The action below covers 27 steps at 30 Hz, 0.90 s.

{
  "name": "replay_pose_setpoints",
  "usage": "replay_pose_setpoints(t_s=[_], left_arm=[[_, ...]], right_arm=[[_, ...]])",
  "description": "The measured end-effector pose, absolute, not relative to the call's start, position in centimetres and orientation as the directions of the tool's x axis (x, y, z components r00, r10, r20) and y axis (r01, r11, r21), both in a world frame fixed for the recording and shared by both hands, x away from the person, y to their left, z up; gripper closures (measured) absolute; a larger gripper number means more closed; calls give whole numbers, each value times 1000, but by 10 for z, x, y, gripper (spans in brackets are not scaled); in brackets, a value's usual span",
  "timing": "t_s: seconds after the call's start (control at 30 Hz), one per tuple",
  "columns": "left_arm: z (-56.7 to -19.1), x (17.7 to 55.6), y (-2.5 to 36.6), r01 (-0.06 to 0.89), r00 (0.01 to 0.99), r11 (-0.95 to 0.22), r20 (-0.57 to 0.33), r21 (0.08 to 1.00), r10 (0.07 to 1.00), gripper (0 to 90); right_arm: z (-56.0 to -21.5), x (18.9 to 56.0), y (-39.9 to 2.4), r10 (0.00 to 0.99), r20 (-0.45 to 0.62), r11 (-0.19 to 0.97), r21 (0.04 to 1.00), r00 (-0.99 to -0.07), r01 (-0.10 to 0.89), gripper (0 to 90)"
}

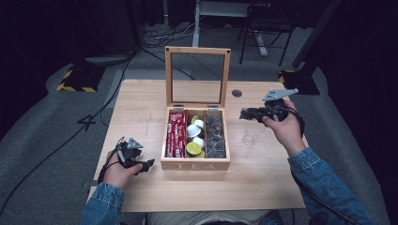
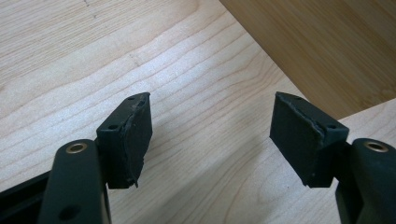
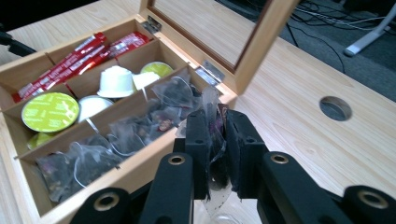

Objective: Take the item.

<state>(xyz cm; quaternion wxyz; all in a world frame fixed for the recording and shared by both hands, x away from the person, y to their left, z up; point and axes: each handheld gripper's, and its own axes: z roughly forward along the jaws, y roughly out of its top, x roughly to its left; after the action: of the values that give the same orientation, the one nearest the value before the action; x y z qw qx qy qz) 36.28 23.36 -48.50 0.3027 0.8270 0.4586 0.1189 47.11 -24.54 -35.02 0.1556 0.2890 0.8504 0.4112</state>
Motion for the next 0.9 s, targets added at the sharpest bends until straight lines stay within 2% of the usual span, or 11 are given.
replay_pose_setpoints(t_s=[0.33, 0.9], left_arm=[[-486, 362, 235, 687, 548, -393, -82, 611, 832, 302], [-486, 362, 234, 686, 556, -402, -79, 607, 828, 301]], right_arm=[[-356, 470, -268, 655, -47, 511, 763, -754, 396, 799], [-381, 471, -274, 660, -57, 565, 695, -749, 445, 799]])
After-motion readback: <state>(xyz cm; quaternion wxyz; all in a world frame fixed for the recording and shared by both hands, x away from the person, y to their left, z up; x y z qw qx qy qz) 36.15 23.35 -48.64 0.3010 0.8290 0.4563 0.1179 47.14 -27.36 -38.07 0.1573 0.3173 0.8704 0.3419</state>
